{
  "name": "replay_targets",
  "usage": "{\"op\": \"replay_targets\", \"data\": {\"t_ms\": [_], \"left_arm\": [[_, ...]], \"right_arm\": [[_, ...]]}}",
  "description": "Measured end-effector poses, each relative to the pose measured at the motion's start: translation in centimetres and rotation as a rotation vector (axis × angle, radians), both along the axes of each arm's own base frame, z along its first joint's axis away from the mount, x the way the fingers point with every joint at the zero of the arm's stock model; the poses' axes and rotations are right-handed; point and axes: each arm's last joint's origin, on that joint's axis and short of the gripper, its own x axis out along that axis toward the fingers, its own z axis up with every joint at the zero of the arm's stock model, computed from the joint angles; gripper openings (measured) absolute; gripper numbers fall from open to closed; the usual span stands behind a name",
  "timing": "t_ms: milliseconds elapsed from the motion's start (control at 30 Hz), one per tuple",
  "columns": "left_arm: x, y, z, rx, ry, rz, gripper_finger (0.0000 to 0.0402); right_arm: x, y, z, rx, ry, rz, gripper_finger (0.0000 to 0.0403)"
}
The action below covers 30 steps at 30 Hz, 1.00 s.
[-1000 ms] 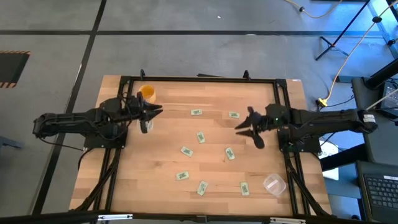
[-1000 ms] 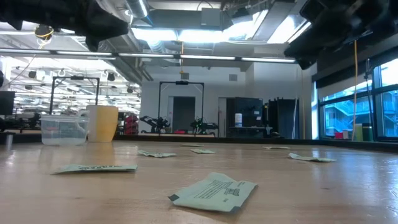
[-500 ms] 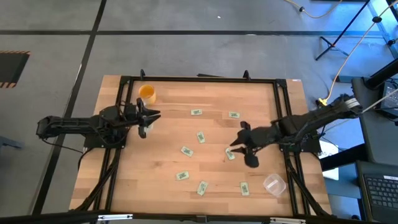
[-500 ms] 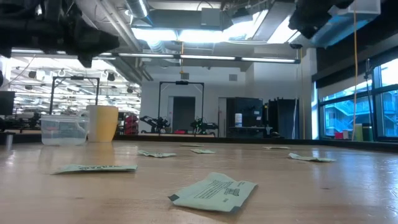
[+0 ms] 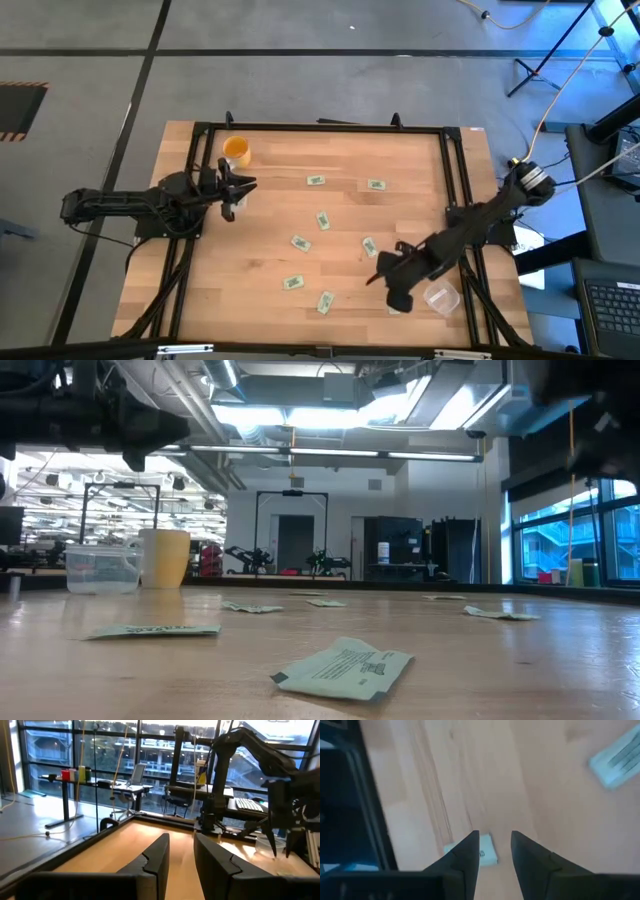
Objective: Pick and place items into bin
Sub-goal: Put the green stevia packet into the bottom transparent bin
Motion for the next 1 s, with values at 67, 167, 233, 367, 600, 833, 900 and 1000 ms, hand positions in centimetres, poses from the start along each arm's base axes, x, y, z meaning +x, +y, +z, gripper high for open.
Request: {"op": "replay_targets", "data": {"t_ms": [67, 167, 233, 367, 600, 833, 900, 1000], "left_arm": [[0.0, 0.0, 0.1, 0.021, -0.007, 0.002, 0.0083], [0.0, 0.0, 0.1, 0.034, -0.006, 0.004, 0.0082], [0.0, 0.0, 0.2, 0.032, -0.007, 0.004, 0.0082], [0.0, 0.0, 0.1, 0.032, -0.004, 0.004, 0.0084], [0.0, 0.0, -0.1, 0.03, 0.016, 0.003, 0.0082], [0.0, 0.0, -0.1, 0.029, 0.022, 0.004, 0.0083], [0.0, 0.0, -0.2, 0.029, 0.025, 0.004, 0.0082], [0.0, 0.0, -0.2, 0.028, 0.025, 0.011, 0.0083]], "right_arm": [[-0.1, 0.6, -0.8, -0.002, 0.032, -0.012, 0.0116], [-0.4, 1.3, -1.5, -0.006, 0.063, -0.026, 0.0116], [-0.6, 1.7, -1.8, -0.002, 0.079, -0.048, 0.0116], [-0.9, 2.3, -2.2, 0.007, 0.101, -0.088, 0.0116], [-1.0, 2.9, -3.9, -0.025, 0.151, -0.112, 0.0116], [-0.7, 3.3, -5.8, -0.035, 0.214, -0.127, 0.0116], [-0.6, 3.4, -6.0, -0.035, 0.225, -0.125, 0.0116], [-0.6, 3.4, -6.4, -0.043, 0.236, -0.125, 0.0116]]}}
